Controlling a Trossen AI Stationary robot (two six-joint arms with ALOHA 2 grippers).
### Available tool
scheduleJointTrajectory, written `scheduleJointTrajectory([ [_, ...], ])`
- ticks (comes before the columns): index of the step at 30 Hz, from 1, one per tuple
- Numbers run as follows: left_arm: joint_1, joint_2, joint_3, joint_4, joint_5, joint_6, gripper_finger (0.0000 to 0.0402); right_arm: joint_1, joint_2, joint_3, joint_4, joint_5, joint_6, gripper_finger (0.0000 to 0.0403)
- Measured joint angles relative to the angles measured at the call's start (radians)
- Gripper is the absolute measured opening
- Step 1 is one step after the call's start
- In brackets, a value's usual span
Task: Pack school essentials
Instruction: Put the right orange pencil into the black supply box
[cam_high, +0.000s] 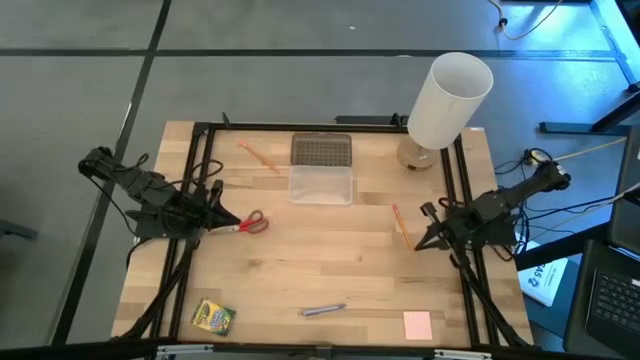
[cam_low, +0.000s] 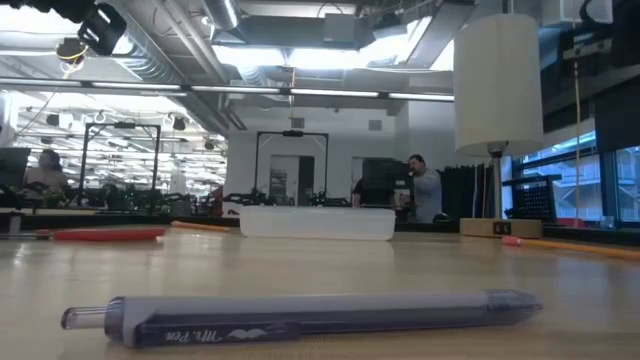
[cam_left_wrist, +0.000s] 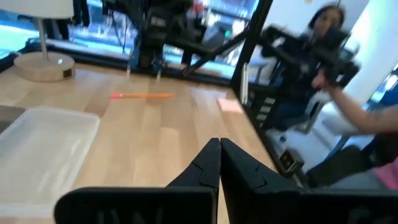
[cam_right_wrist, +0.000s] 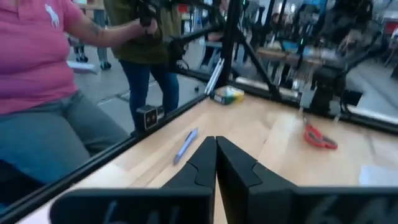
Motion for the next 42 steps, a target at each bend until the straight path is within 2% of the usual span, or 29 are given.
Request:
scheduleJointTrajectory([
  [5,0.001,0.153,0.126,-0.136,-0.019,-0.008,0.0003,0.0,0.059,0.141,-0.156,0.005,0.015,0.0014],
  [11,0.001,0.326,0.254,-0.243,-0.019,-0.047,0.0003,0.0,0.192,0.29,-0.294,0.079,0.103,0.0014],
  [19,0.01,0.477,0.319,-0.352,-0.011,-0.131,0.0003,0.0,0.401,0.411,-0.333,0.081,0.28,0.0014],
  [24,0.012,0.509,0.319,-0.354,0.001,-0.116,0.0003,0.0,0.528,0.471,-0.378,0.077,0.396,0.0014],
  [29,0.009,0.512,0.319,-0.322,0.0,-0.113,0.0003,0.0,0.611,0.491,-0.348,0.037,0.512,0.0014],
  [42,0.015,0.512,0.319,-0.317,0.0,-0.105,0.0001,0.0,0.692,0.492,-0.317,0.026,0.397,0.0014],
])
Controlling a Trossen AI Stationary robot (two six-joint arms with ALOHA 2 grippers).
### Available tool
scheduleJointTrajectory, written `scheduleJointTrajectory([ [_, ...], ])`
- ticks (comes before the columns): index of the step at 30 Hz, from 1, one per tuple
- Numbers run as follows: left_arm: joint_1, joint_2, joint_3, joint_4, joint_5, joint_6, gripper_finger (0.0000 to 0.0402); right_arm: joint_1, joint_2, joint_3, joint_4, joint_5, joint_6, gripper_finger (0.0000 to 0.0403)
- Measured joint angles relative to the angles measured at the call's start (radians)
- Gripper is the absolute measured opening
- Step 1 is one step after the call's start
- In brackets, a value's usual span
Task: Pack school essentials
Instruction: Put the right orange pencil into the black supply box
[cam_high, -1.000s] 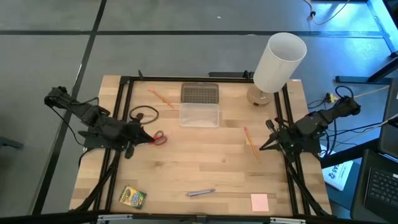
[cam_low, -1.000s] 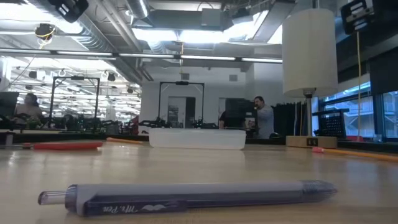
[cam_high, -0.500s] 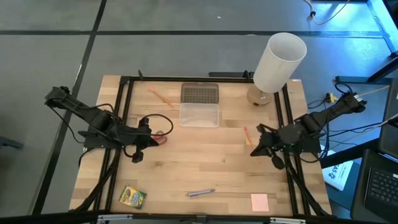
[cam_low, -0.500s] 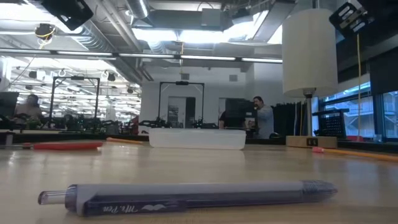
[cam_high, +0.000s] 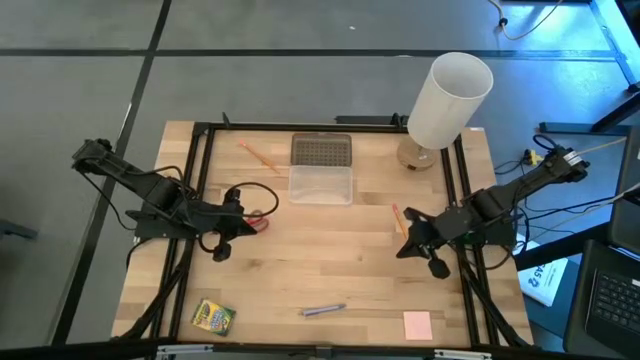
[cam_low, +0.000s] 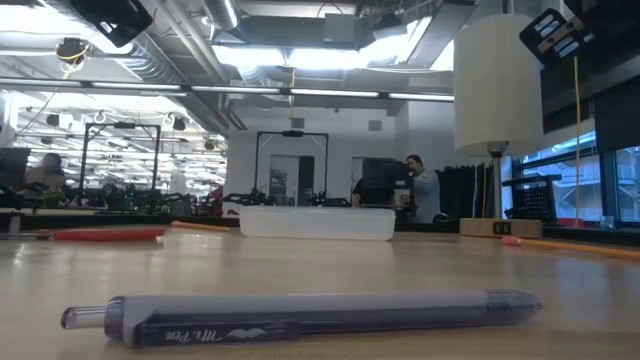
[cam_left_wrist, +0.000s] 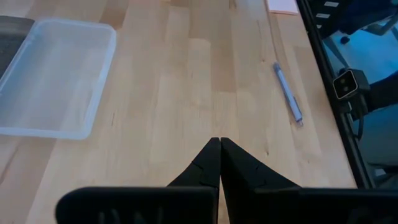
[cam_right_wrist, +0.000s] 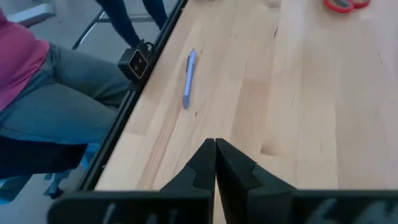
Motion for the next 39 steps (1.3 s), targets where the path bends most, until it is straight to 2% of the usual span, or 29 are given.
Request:
scheduleJointTrajectory([
  [6,0.0,0.0,0.0,-0.001,0.0,0.0,0.0004,0.0,0.029,0.0,0.008,-0.001,0.094,0.0014],
  [11,0.001,0.0,0.0,-0.001,-0.023,0.0,0.0001,0.011,0.053,0.0,0.091,-0.008,0.156,0.0014],
  [20,0.001,0.0,0.0,-0.002,-0.024,0.001,0.0004,0.01,0.098,0.0,0.101,-0.007,0.174,0.0014],
  [24,0.001,0.0,0.0,-0.002,-0.024,0.001,0.0002,0.004,0.107,0.0,0.068,0.069,0.272,0.0008],
  [26,0.001,0.0,0.0,-0.002,-0.026,0.001,0.0005,-0.004,0.107,0.006,0.017,0.124,0.325,0.0005],
  [30,0.001,0.0,0.0,-0.002,-0.026,0.001,0.0006,-0.032,0.13,0.078,-0.224,0.205,0.468,0.0004],
  [34,0.001,0.0,0.0,-0.006,-0.029,0.001,0.0001,-0.077,0.2,0.168,-0.457,0.238,0.589,0.0004],
  [39,0.001,0.0,0.0,-0.005,-0.045,0.001,0.0007,-0.155,0.277,0.21,-0.523,0.238,0.612,0.0015],
])
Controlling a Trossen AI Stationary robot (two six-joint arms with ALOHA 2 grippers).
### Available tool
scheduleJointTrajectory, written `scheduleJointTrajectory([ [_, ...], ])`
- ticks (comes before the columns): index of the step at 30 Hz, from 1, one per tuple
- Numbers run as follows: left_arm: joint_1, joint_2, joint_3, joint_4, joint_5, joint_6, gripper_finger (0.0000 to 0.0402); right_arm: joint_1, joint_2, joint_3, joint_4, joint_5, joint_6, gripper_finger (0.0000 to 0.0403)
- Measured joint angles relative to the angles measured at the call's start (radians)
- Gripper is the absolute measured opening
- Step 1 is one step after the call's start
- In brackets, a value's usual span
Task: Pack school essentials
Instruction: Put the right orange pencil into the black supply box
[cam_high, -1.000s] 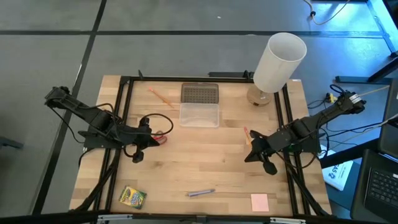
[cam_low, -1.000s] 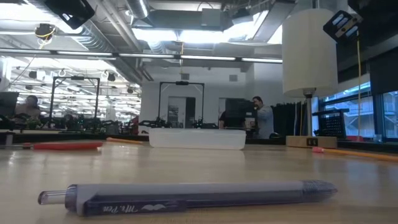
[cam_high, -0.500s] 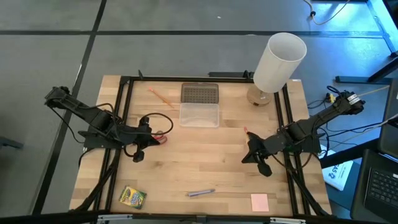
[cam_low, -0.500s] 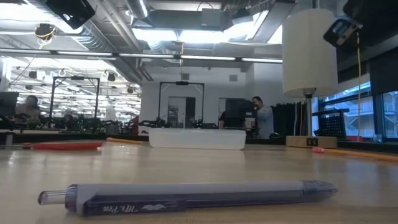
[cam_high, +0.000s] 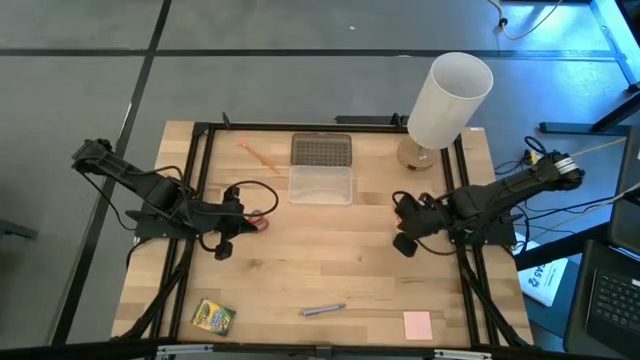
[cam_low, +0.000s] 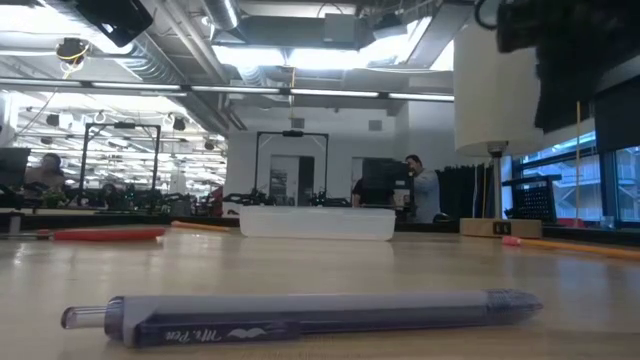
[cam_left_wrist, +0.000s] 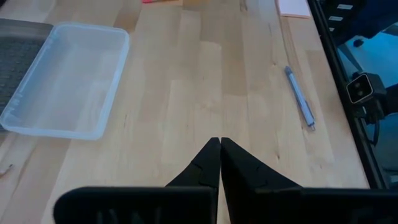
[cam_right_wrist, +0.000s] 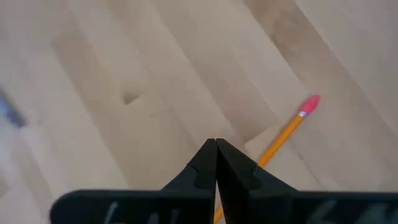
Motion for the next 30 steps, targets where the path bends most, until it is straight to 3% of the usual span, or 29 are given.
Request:
scheduleJointTrajectory([
  [16,0.0,0.0,0.0,0.0,0.0,0.0,0.0001,-0.329,0.137,0.002,-0.003,-0.114,-0.007,0.0135],
  [30,0.0,0.0,0.0,0.001,0.0,-0.002,0.0006,-0.489,0.382,0.002,0.001,-0.167,-0.07,0.0142],
])
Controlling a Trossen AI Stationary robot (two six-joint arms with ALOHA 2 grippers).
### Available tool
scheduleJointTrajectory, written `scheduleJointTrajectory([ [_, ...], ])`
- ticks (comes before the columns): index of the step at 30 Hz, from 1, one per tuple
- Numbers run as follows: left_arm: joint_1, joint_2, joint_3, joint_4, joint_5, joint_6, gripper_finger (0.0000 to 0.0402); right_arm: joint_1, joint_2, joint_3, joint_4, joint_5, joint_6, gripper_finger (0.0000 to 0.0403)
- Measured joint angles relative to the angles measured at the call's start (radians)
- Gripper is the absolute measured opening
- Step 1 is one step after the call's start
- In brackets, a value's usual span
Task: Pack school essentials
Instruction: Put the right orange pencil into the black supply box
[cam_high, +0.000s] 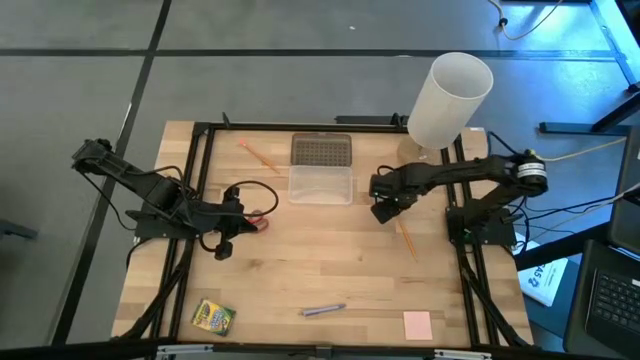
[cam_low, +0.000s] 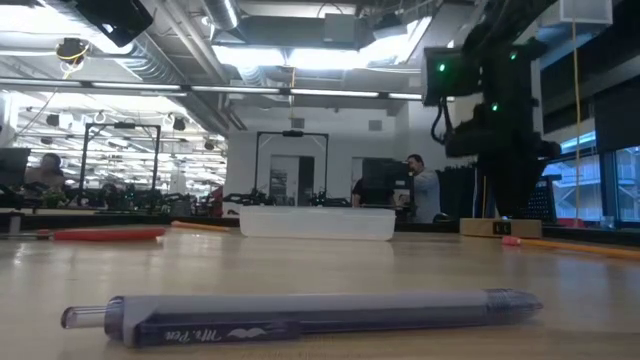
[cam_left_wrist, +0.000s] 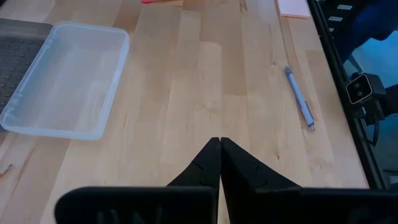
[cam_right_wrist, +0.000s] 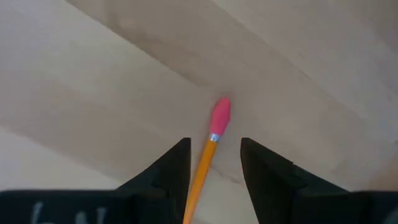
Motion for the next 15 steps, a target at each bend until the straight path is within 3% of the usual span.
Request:
scheduleJointTrajectory([
  [15,0.0,0.0,0.0,0.001,0.0,-0.003,0.0008,-0.06,0.103,0.0,0.028,-0.003,-0.09,0.0142],
])
